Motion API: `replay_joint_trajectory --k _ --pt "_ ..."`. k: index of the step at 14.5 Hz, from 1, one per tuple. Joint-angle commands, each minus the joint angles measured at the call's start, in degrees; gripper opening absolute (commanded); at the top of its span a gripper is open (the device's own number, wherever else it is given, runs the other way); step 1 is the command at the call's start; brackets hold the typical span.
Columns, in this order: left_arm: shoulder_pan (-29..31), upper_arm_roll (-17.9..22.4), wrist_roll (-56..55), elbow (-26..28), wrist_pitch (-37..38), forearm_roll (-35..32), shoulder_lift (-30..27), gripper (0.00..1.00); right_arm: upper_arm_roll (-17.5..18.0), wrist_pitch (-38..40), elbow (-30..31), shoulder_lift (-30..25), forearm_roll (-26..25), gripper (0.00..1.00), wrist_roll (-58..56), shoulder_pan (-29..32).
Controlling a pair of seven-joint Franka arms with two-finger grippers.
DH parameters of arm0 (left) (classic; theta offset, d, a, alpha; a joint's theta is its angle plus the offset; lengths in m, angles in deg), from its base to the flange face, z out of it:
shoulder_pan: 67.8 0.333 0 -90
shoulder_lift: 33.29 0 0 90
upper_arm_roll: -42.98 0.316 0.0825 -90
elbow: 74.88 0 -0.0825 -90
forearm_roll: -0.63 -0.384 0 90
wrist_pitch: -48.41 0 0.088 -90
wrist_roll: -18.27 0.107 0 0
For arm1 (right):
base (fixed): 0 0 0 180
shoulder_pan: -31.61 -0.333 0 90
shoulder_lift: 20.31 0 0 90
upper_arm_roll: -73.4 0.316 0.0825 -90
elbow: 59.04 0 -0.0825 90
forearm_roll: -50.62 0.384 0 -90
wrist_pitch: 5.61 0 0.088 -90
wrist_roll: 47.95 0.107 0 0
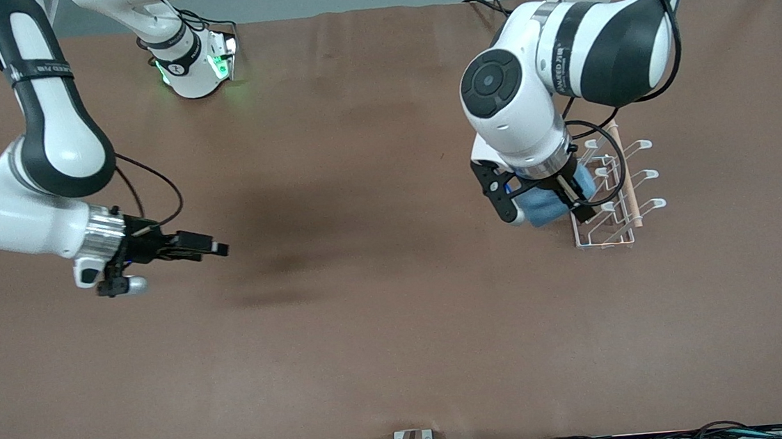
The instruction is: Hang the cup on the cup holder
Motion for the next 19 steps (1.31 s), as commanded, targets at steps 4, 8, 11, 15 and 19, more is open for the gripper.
replay_joint_trajectory --k 4,8,11,15,19 --pt "-0.5 -0.2 0.6 9.4 4.4 -16.1 -0.8 0.63 0.6 0.6 -1.7 -6.7 -28.6 1.00 17.4 -1.5" --pt "-0.4 -0.2 -0.4 10.1 6.1 -19.8 0.5 0.63 0.5 17.7 -16.1 -7.4 -37.8 1.00 21.8 -2.6" --pt "2.2 -0.5 -0.7 12.7 6.4 -19.3 0.7 0.64 0.0 28.4 -24.4 -7.9 -37.8 1.00 21.2 -2.0" --pt "2.3 -0.6 -1.5 16.3 8.3 -19.0 1.4 0.64 -1.3 36.3 -29.6 -8.7 -37.9 1.00 21.2 -2.0" --pt "2.3 -0.4 -1.5 16.5 10.4 -19.5 4.4 0.64 -3.4 34.7 -29.5 -9.5 -38.5 1.00 20.9 -0.7"
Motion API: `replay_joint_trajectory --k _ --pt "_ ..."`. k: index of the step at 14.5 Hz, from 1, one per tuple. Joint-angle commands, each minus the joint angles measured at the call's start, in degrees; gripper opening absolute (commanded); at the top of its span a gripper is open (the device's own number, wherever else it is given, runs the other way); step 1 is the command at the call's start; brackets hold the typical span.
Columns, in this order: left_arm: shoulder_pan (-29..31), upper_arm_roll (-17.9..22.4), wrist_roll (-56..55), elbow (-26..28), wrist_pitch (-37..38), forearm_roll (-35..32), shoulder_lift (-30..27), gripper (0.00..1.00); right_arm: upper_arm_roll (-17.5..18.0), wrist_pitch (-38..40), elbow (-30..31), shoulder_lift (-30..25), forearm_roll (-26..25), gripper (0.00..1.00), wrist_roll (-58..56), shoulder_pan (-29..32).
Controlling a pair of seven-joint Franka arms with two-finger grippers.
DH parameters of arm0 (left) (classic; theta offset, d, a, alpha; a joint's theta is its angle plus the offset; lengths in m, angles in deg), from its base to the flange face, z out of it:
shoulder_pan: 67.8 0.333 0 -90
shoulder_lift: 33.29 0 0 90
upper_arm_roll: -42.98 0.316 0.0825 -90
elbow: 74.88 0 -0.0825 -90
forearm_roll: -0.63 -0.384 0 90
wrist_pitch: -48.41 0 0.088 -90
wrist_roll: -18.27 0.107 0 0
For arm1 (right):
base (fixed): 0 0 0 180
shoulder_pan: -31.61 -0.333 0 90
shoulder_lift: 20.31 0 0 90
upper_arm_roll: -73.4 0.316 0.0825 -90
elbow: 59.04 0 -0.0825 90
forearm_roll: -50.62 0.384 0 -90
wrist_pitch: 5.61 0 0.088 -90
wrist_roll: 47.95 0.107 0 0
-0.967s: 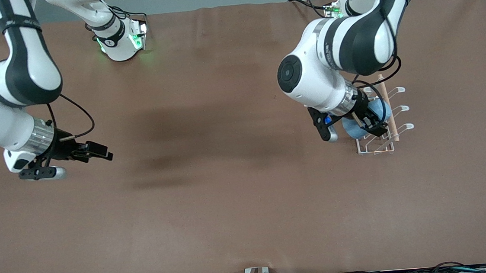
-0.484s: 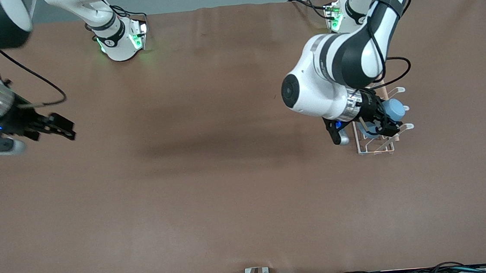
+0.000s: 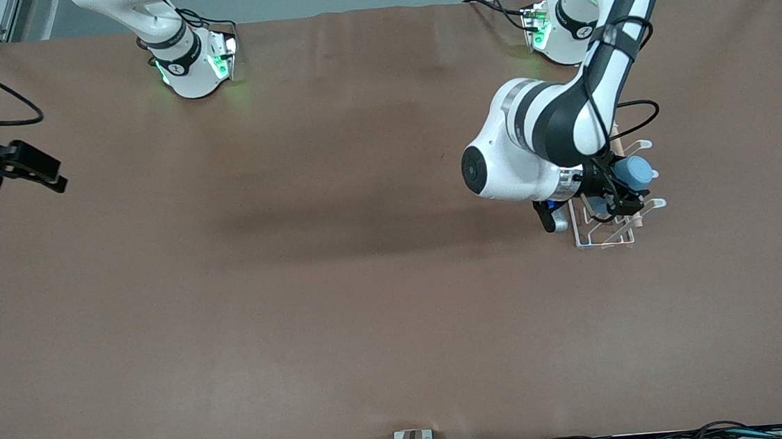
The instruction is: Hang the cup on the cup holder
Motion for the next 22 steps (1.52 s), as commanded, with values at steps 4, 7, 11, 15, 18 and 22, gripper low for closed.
replay_joint_trajectory --k 4,7,11,15,18,22 --pt "1.1 0.1 -0.5 -0.8 1.6 -1.7 3.6 0.64 0.0 -2.1 1.5 -0.3 -2.1 1.00 -0.7 1.7" --pt "1.1 0.1 -2.0 -0.5 1.6 -1.8 4.0 0.65 0.0 -2.7 2.7 -0.3 -1.3 1.00 -5.5 4.2" --pt "1.5 0.0 -2.4 -0.5 1.7 -4.8 5.7 0.65 0.0 -2.8 3.1 -0.3 -1.3 1.00 -5.7 5.0" --pt "1.2 0.0 -5.3 -0.7 1.6 -4.9 7.3 0.65 0.0 -4.0 3.7 -0.2 -1.2 1.00 -6.6 5.8" --pt "1.4 0.0 -6.2 -0.6 1.6 -4.9 7.9 0.65 0.0 -4.0 3.7 -0.3 -1.2 1.00 -6.6 6.2" --pt "1.4 -0.1 -9.3 -0.9 1.5 -5.7 9.8 0.65 0.0 -4.0 3.7 -0.3 -1.2 1.00 -6.6 8.3"
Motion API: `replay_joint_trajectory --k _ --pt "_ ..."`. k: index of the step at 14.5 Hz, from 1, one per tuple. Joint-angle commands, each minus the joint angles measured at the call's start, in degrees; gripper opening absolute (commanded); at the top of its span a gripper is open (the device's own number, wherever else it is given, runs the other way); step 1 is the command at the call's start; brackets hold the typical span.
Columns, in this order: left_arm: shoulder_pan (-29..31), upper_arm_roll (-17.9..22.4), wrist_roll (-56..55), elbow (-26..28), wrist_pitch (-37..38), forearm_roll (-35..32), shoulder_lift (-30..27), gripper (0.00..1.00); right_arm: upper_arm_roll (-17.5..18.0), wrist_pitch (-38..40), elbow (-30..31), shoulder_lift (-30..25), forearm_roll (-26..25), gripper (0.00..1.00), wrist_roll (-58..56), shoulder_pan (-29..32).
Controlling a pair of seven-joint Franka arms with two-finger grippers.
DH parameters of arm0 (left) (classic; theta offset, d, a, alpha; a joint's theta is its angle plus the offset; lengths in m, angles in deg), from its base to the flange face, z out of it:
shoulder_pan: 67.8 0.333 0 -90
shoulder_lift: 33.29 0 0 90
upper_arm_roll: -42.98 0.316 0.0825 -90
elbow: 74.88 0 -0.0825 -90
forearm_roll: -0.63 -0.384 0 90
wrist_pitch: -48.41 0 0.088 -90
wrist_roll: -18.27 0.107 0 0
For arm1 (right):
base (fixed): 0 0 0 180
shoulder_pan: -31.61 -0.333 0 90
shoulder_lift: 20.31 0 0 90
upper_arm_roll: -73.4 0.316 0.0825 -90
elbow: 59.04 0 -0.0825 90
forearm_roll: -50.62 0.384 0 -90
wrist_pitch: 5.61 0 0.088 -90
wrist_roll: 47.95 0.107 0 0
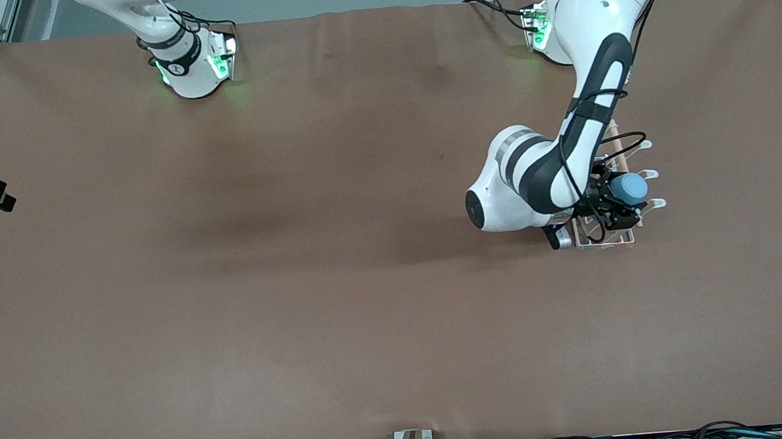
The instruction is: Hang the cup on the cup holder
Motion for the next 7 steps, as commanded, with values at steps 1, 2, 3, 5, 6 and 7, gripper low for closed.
replay_joint_trajectory --k 1,2,3,5,6,7 --pt "0.1 -0.5 -1.8 -1.0 0.7 -1.6 1.3 0.65 0.8 -0.6 1.1 -0.9 -0.1 1.00 -0.7 2.5" --pt "0.2 -0.5 -1.9 -1.0 0.5 -1.6 1.6 0.66 0.7 -0.6 1.2 -0.9 -0.1 1.00 -0.7 2.8" --pt "0.2 -0.5 -2.4 -1.0 0.4 -1.6 1.7 0.69 0.7 -0.6 1.2 -0.8 -0.1 1.00 -0.7 2.9" --pt "0.2 -0.5 -3.1 -1.0 0.3 -1.6 2.0 0.78 0.7 -0.6 1.2 -0.8 -0.1 1.00 -0.7 2.8" --pt "0.3 -0.5 -4.6 -1.1 0.3 -1.5 1.9 1.00 0.7 -0.6 1.2 -0.8 -0.1 1.00 -0.7 2.7" --pt "0.2 -0.5 -5.9 -1.1 0.3 -1.5 1.8 1.00 0.7 -0.5 1.3 -0.8 -0.1 1.00 -0.7 2.7"
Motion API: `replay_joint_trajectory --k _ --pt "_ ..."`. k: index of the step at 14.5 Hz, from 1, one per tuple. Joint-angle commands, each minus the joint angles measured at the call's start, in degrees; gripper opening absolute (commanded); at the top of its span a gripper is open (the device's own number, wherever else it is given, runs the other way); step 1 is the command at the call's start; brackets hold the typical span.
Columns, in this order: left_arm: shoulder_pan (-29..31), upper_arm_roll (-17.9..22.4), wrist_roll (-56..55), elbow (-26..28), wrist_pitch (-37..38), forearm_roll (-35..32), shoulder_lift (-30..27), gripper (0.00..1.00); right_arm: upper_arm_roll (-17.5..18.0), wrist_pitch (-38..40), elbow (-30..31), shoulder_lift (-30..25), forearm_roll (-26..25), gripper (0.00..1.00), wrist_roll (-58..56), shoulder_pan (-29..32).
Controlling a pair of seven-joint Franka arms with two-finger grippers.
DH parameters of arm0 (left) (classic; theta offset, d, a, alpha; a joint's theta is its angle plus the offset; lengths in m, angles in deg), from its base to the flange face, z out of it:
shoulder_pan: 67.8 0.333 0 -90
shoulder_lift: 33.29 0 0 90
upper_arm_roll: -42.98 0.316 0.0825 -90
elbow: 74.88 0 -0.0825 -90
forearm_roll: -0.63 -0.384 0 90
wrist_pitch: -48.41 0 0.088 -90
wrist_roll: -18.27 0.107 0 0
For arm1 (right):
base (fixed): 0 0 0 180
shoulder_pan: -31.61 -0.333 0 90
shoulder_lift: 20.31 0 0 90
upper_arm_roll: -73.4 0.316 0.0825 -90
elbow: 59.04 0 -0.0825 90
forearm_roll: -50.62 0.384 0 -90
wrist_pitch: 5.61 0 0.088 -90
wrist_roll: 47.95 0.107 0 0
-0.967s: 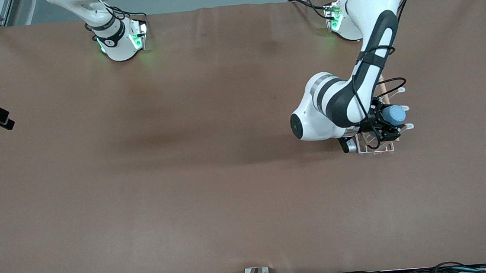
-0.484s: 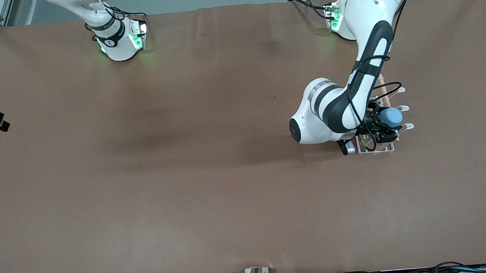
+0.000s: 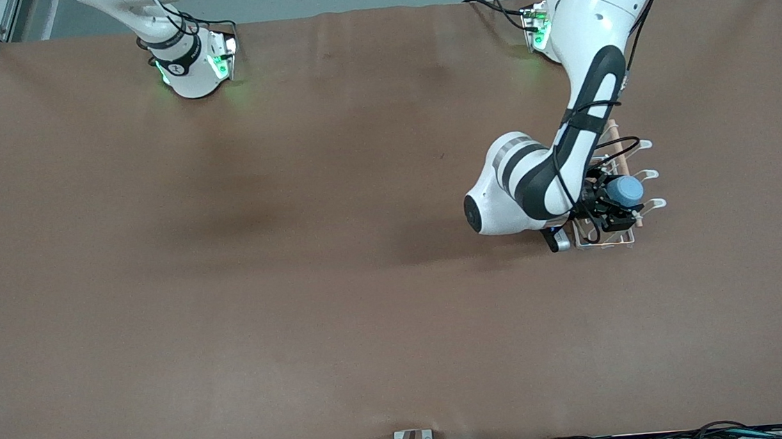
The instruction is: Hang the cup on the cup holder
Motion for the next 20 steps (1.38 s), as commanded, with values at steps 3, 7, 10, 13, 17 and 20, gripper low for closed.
replay_joint_trajectory --k 3,7,10,13,17,20 --pt "0.5 -0.5 -2.1 -1.2 0.4 -0.4 -0.4 1.00 0.7 0.0 1.2 -0.9 -0.1 1.00 -0.4 0.6" --pt "0.5 -0.5 -4.1 -7.3 0.6 7.2 -2.4 1.00 1.3 -0.1 3.1 -1.8 -0.2 1.00 -0.5 -1.1" --pt "3.2 -1.1 -7.4 -13.4 0.0 13.4 -4.0 1.00 1.3 -0.3 3.2 -1.9 -0.4 1.00 -0.6 -1.4" --pt "4.6 -1.2 -13.1 -18.5 -1.9 20.6 -5.1 1.00 1.3 0.0 3.1 -1.9 -0.4 1.00 -0.6 -1.6" --pt "9.1 -1.1 -20.8 -18.7 -9.4 31.6 -10.4 1.00 1.3 0.0 3.1 -1.9 -0.3 1.00 -0.5 -1.6" --pt "13.6 -1.2 -20.9 -18.7 -12.1 40.9 -14.7 1.00 1.3 0.1 3.1 -1.9 -0.3 1.00 -0.5 -1.5"
